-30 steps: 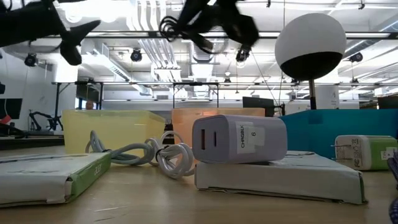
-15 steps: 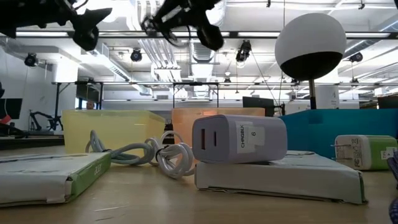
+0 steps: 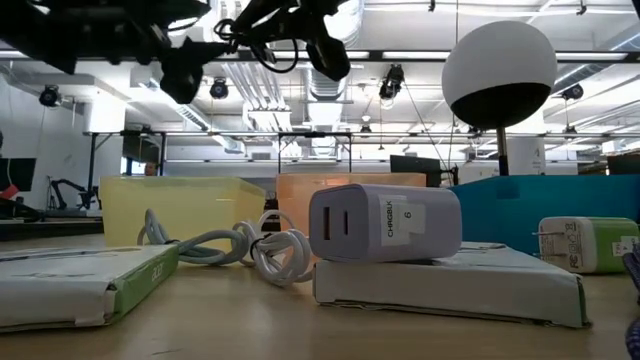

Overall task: Pick and place items into bin
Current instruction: Put the black USB cable into the yellow bin

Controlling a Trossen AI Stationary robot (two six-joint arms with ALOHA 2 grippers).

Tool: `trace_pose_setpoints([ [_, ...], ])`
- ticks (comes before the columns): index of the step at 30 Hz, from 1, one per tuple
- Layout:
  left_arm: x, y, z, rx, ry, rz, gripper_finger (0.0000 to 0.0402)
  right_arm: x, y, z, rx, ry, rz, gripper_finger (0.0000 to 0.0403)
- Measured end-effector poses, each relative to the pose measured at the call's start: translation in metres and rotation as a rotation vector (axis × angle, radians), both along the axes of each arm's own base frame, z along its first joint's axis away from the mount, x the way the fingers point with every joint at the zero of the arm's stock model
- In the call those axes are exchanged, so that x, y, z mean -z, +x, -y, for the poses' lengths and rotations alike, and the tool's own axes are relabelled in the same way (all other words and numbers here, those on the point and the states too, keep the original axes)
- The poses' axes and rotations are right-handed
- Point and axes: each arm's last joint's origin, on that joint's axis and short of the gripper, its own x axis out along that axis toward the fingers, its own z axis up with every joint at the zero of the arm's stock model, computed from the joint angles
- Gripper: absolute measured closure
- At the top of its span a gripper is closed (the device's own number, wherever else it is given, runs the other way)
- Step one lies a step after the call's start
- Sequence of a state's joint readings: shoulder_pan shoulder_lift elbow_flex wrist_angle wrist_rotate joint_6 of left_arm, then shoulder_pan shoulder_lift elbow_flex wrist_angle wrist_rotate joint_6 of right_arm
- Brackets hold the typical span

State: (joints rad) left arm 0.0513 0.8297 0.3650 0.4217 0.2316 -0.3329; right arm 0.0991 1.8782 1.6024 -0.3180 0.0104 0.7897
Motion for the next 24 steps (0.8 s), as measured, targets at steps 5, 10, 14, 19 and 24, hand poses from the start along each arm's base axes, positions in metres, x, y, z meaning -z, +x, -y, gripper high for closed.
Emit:
trace_pose_setpoints([
  [5,0.004,0.011,0.0,0.004,-0.042,0.007,0.018,-0.001,0.0,0.002,0.01,-0.014,0.007,0.0365],
  [10,0.006,0.012,-0.003,-0.066,-0.041,0.01,0.018,0.002,-0.003,0.001,0.011,-0.013,-0.039,0.0365],
  [14,0.008,0.011,-0.005,-0.088,-0.048,0.003,0.018,0.002,-0.003,0.002,0.012,-0.017,-0.04,0.0365],
  [19,0.001,0.015,-0.004,-0.059,-0.049,0.045,0.018,0.002,-0.003,0.001,0.008,-0.019,-0.039,0.0365],
  [24,0.001,0.019,-0.004,-0.044,-0.048,0.058,0.0197,0.002,-0.003,0.001,0.006,-0.018,-0.04,0.0365],
])
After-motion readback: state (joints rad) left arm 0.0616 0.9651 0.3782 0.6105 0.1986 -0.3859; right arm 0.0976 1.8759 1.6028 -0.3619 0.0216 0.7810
